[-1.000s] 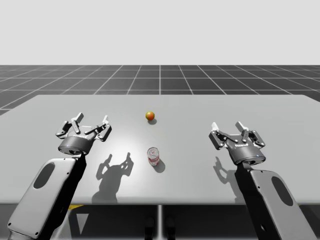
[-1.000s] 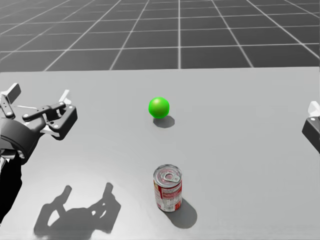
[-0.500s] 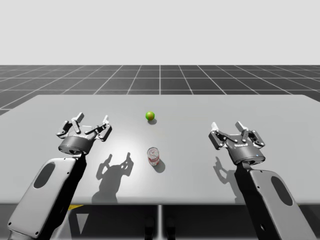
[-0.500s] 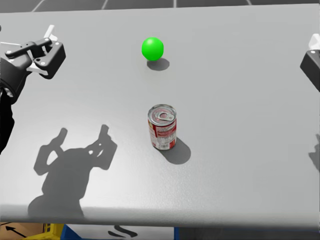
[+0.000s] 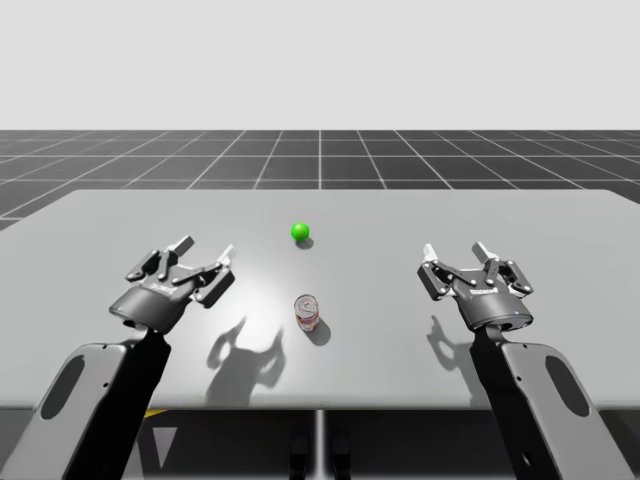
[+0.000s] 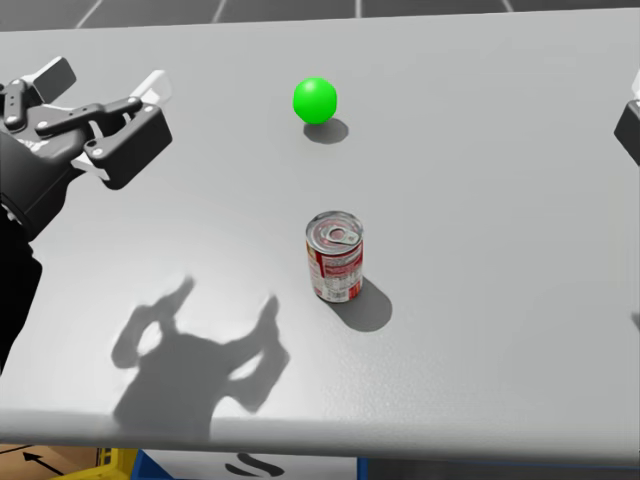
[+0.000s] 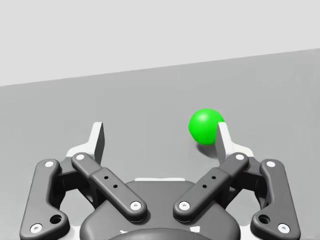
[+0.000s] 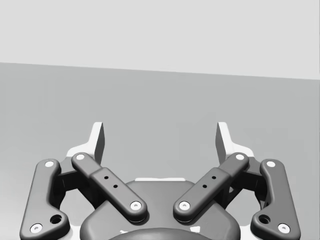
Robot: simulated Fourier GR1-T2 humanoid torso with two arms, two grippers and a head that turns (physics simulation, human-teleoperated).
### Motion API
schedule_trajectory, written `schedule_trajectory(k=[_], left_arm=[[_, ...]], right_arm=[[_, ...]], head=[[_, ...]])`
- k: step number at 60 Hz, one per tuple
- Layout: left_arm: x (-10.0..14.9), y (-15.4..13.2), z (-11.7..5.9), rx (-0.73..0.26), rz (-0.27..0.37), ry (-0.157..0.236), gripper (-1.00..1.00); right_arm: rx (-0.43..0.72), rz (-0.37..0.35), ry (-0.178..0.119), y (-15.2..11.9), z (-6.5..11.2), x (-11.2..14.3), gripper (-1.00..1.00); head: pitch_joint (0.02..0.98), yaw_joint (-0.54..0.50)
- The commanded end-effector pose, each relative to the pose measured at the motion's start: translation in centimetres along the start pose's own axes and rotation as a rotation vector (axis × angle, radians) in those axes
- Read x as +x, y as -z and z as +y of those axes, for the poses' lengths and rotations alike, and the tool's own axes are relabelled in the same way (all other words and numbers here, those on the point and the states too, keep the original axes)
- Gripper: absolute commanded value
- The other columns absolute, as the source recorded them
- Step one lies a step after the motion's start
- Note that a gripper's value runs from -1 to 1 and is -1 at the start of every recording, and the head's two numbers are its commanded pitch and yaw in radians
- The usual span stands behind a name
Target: Watch the red light. When it turns green, pick up the object.
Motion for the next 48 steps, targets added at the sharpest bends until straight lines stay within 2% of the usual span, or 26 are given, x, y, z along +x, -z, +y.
schedule_trajectory(k=[1,9,15,25,33,34,38,40,48], left_arm=[[-0.2,-2.5,-2.5,-0.151,0.034,0.003,-1.00],[-1.2,-4.3,-3.6,-0.297,0.095,-0.040,-1.00],[-2.4,-4.8,-4.1,-0.359,0.122,-0.054,-1.00],[-5.2,-4.9,-5.0,-0.421,0.161,-0.037,-1.00],[-6.6,-4.5,-5.9,-0.468,0.202,-0.016,-1.00],[-6.8,-4.4,-6.0,-0.476,0.205,-0.001,-1.00],[-7.4,-4.1,-6.3,-0.492,0.224,0.003,-1.00],[-7.7,-3.8,-6.6,-0.497,0.236,0.020,-1.00],[-8.4,-3.0,-7.3,-0.519,0.263,0.032,-1.00]], right_arm=[[-0.001,0.000,0.000,0.0,0.0,0.0,-1.00],[-0.002,0.000,0.003,0.0,0.0,0.0,-1.00],[-0.003,-0.002,0.007,0.0,0.0,0.1,-1.00],[0.002,-0.002,0.011,0.0,0.0,0.1,-1.00],[0.001,-0.004,0.012,0.0,0.0,0.2,-1.00],[0.001,-0.005,0.012,0.0,0.0,0.2,-1.00],[0.003,-0.005,0.013,-0.1,0.0,0.2,-1.00],[0.003,-0.005,0.014,-0.1,0.0,0.2,-1.00],[0.004,-0.008,0.016,-0.1,-0.1,0.3,-1.00]], head=[[0.856,0.08],[0.858,0.08],[0.860,0.09],[0.859,0.09],[0.859,0.09],[0.858,0.09],[0.858,0.09],[0.859,0.09],[0.859,0.09]])
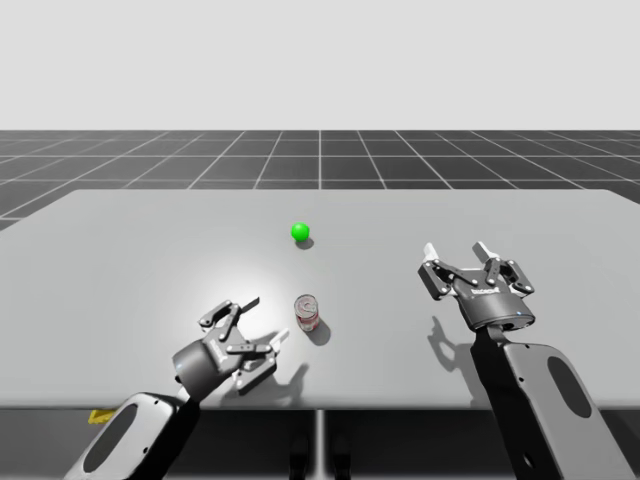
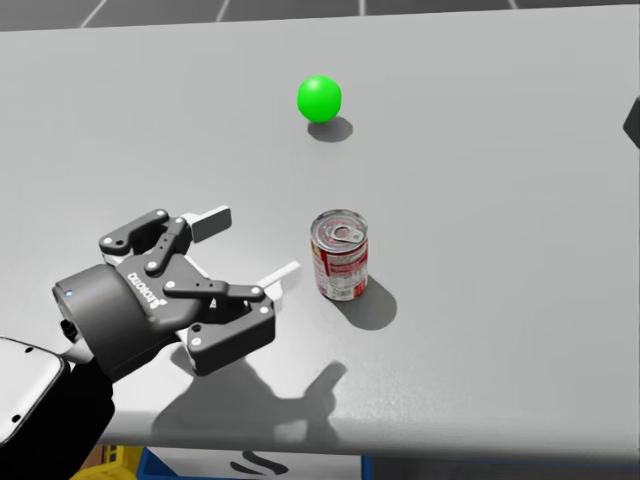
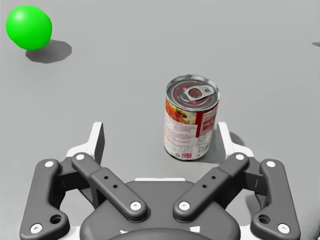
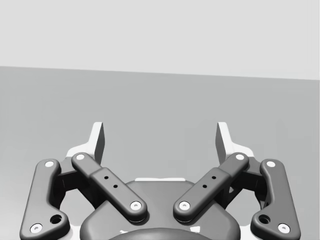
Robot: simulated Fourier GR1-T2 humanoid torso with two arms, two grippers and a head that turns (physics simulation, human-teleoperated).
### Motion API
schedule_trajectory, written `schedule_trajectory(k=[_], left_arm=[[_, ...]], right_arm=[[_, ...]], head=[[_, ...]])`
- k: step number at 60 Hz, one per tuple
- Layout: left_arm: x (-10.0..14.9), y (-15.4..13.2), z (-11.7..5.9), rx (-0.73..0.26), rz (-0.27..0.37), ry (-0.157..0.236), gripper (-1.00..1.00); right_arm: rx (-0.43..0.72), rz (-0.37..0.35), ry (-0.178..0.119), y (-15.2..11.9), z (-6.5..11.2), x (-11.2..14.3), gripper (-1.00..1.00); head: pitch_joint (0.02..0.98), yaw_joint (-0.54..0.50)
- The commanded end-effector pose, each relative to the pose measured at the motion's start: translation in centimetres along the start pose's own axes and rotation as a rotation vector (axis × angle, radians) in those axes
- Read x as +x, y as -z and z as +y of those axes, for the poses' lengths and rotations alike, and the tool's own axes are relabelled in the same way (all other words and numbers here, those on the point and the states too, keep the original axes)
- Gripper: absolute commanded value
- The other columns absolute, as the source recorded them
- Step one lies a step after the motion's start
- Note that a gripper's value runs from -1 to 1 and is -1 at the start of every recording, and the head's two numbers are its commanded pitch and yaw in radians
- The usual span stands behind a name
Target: Watch the red light. When it turns green, pick up the object.
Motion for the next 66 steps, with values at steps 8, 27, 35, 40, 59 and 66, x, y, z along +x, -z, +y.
schedule_trajectory(k=[8,27,35,40,59,66], left_arm=[[-1.5,2.8,-1.3,-0.064,0.072,0.024,-1.00],[-2.4,6.7,-1.5,-0.060,0.110,0.026,-1.00],[-2.7,8.1,-1.4,-0.052,0.125,0.027,-1.00],[-2.7,8.9,-1.5,-0.051,0.126,0.019,-1.00],[-3.2,9.1,-1.6,-0.050,0.132,0.018,0.99],[-3.5,9.0,-1.8,-0.060,0.133,0.041,1.00]], right_arm=[[0.000,-0.005,0.002,0.0,-0.1,0.2,-1.00],[-0.004,-0.004,0.001,0.0,-0.2,0.2,-1.00],[-0.006,-0.007,0.001,0.0,-0.3,0.2,-1.00],[-0.008,-0.010,-0.001,0.0,-0.4,0.2,-1.00],[-0.012,-0.012,0.000,0.0,-0.6,0.3,-1.00],[-0.013,-0.009,-0.003,0.0,-0.6,0.2,-1.00]], head=[[0.862,0.08],[0.864,0.07],[0.866,0.06],[0.866,0.05],[0.859,0.04],[0.809,0.05]])
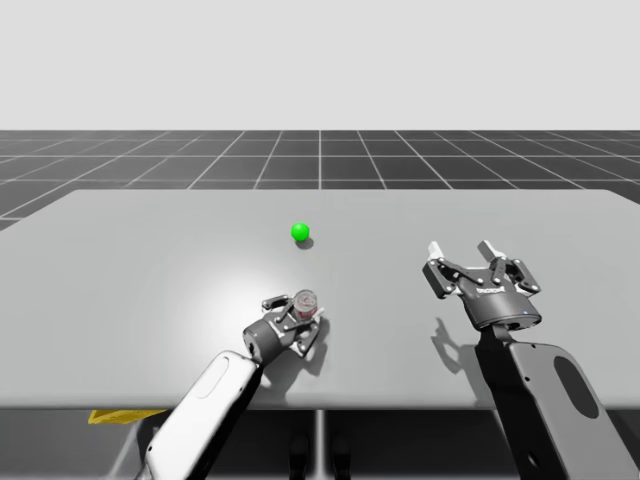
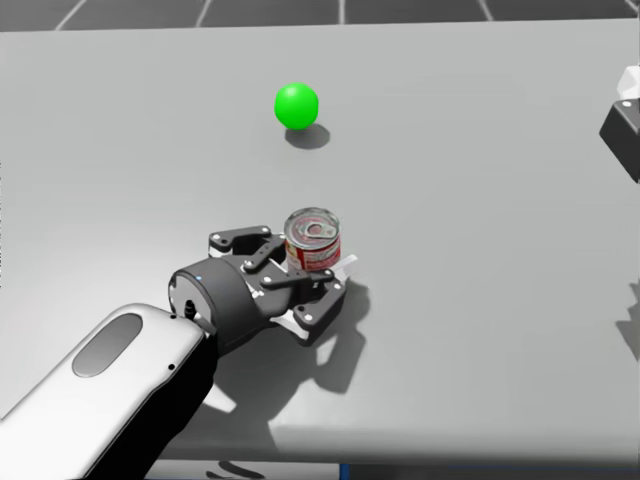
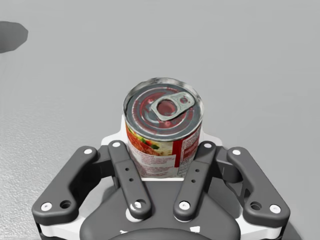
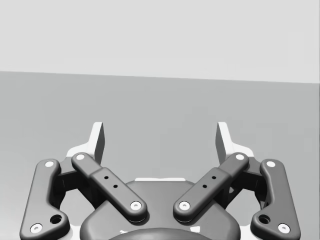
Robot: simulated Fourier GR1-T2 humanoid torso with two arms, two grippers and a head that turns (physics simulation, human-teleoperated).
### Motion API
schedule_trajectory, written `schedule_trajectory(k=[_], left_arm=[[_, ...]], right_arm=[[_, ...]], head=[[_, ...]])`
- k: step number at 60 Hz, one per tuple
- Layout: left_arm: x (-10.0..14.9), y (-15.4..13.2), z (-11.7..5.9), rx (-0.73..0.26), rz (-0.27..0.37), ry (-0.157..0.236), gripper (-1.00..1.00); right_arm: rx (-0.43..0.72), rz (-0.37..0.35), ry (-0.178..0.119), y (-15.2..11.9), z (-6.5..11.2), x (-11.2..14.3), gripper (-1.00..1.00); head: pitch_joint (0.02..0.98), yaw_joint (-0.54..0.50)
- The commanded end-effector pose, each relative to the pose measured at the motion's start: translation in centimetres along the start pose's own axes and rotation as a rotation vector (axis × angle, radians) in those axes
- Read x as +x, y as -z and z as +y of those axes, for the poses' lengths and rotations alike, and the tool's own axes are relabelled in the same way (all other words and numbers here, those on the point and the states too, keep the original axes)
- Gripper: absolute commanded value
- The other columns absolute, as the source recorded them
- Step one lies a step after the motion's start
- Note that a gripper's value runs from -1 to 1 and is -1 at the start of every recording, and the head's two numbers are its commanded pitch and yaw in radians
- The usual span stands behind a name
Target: Watch the red light. When it turns green, pick up the object.
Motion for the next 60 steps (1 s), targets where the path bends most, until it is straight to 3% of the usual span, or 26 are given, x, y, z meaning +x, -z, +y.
schedule_trajectory(k=[1,18,29,40,52,60], left_arm=[[-0.9,-0.2,-0.1,-0.055,0.021,0.029,1.00],[-1.0,-0.3,-0.2,-0.068,0.020,0.045,1.00],[-1.1,-0.3,-0.4,-0.073,0.018,0.051,1.00],[0.0,-0.7,-0.7,-0.071,0.000,0.075,1.00],[4.9,-2.1,-0.2,-0.061,-0.074,0.151,1.00],[7.0,-2.4,0.3,-0.035,-0.109,0.171,1.00]], right_arm=[[-0.002,0.001,-0.003,0.0,-0.1,-0.1,-1.00],[-0.009,0.000,-0.013,0.1,-0.1,-0.1,-1.00],[-0.010,0.000,-0.016,0.1,-0.2,-0.2,-1.00],[-0.011,0.002,-0.017,0.2,-0.2,-0.3,-1.00],[-0.011,0.007,-0.019,0.3,-0.3,-0.4,-1.00],[-0.010,0.005,-0.022,0.3,-0.2,-0.3,-1.00]], head=[[0.799,0.05],[0.532,0.06],[0.433,0.06],[0.424,0.07],[0.429,0.07],[0.428,0.08]])
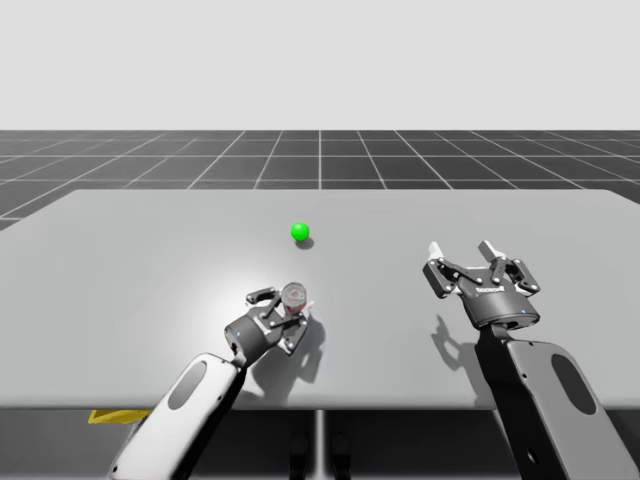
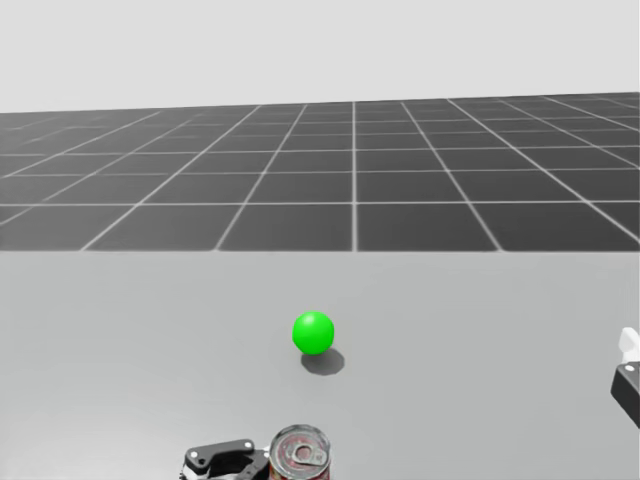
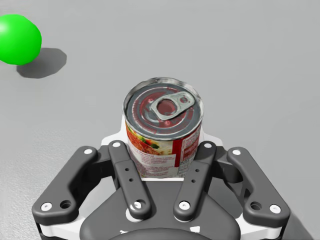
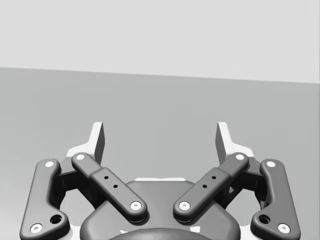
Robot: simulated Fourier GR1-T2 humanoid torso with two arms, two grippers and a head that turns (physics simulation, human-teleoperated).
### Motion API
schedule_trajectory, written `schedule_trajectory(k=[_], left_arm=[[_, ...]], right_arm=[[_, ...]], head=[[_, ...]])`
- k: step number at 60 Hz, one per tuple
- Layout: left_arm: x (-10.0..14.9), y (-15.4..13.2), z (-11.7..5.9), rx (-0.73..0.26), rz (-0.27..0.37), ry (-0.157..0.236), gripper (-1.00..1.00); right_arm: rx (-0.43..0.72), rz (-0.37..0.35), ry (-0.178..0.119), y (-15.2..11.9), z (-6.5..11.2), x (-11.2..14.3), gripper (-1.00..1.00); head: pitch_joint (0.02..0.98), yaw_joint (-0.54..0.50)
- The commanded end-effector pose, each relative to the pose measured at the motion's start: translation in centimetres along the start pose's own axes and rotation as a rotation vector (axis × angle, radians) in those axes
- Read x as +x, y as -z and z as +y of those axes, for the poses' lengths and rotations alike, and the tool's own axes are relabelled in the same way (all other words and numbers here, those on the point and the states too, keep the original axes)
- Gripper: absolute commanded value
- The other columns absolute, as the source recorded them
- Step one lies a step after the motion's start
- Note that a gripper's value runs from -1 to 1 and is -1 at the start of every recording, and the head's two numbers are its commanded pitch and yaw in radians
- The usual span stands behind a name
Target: Watch the red light. When it turns green, pick up the object.
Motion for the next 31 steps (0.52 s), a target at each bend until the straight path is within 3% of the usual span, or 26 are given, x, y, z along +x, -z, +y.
schedule_trajectory(k=[1,16,31], left_arm=[[4.7,0.2,0.0,-0.085,-0.100,0.072,0.99],[9.6,-0.6,1.1,-0.026,-0.191,0.137,1.00],[15.8,-2.4,1.3,0.086,-0.303,0.148,0.98]], right_arm=[[0.001,-0.001,-0.003,0.0,0.0,0.0,-1.00],[0.002,0.000,-0.005,0.1,0.0,0.0,-1.00],[0.001,-0.001,-0.003,0.0,0.0,0.1,-1.00]], head=[[0.429,0.08],[0.424,0.08],[0.408,0.09]])
